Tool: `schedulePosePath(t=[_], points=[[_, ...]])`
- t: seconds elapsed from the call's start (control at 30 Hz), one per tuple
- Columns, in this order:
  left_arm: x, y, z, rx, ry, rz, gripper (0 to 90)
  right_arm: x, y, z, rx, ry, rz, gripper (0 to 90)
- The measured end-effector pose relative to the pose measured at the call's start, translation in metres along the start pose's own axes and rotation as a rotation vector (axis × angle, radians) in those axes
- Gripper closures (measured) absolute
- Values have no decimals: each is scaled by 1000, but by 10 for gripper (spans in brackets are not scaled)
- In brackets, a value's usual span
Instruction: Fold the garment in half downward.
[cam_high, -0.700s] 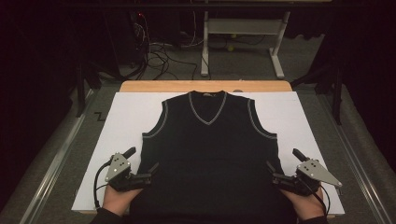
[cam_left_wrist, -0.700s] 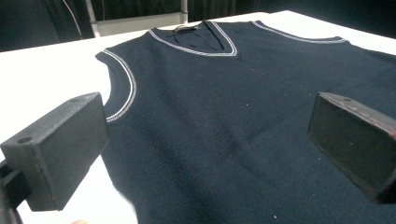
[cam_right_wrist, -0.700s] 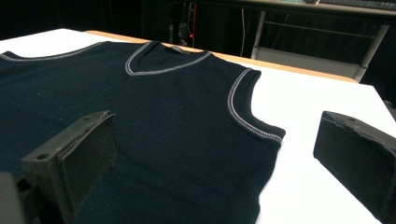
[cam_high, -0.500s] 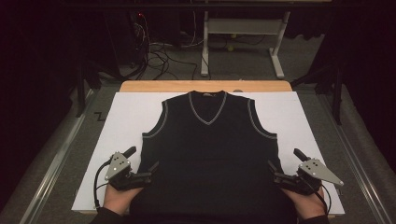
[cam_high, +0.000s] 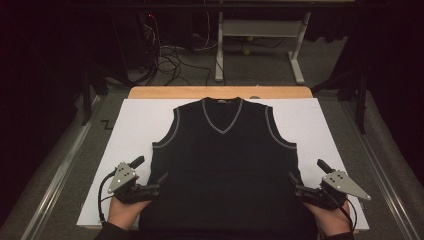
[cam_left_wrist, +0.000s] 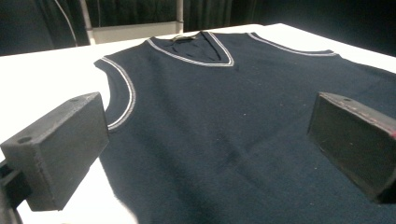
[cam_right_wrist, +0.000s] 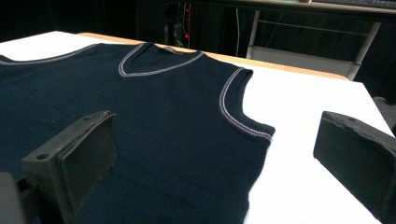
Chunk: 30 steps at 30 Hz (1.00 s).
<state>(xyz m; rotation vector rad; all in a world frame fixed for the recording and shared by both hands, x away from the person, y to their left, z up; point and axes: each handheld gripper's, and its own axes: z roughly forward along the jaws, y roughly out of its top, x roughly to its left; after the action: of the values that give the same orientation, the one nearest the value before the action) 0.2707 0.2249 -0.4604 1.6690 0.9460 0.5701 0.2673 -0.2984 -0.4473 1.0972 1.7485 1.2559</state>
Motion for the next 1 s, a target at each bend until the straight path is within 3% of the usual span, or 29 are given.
schedulePosePath(t=[0.17, 0.3, 0.4, 0.57, 0.73, 0.8, 0.9, 0.93, 0.97, 1.0], points=[[0, 3, -2, 8, -26, -25, 0, 3, -1, 4, 15, -1, 5, 2], [-1, 3, 0, 11, -23, -18, 0, 8, 0, 11, 24, 5, -10, 2], [0, 3, 4, 51, -10, -14, 0, 10, 2, 15, 30, -3, -23, 2], [3, 5, 10, 76, 7, -9, 0, 10, 3, 25, 48, -14, -19, 2], [15, 5, 20, 136, 50, -16, 0, 3, 9, 47, 98, -4, -9, 2], [24, 5, 26, 183, 66, -50, 0, 1, 8, 55, 133, -10, -10, 2], [31, 5, 29, 212, 80, -81, 0, -2, 8, 65, 183, -37, -6, 2], [35, 7, 30, 252, 109, -101, 0, -5, 8, 69, 206, -49, -5, 2], [35, 7, 30, 252, 109, -101, 0, -6, 8, 71, 219, -55, -5, 2], [39, 6, 31, 288, 117, -129, 7, -8, 8, 73, 239, -62, 0, 2]])
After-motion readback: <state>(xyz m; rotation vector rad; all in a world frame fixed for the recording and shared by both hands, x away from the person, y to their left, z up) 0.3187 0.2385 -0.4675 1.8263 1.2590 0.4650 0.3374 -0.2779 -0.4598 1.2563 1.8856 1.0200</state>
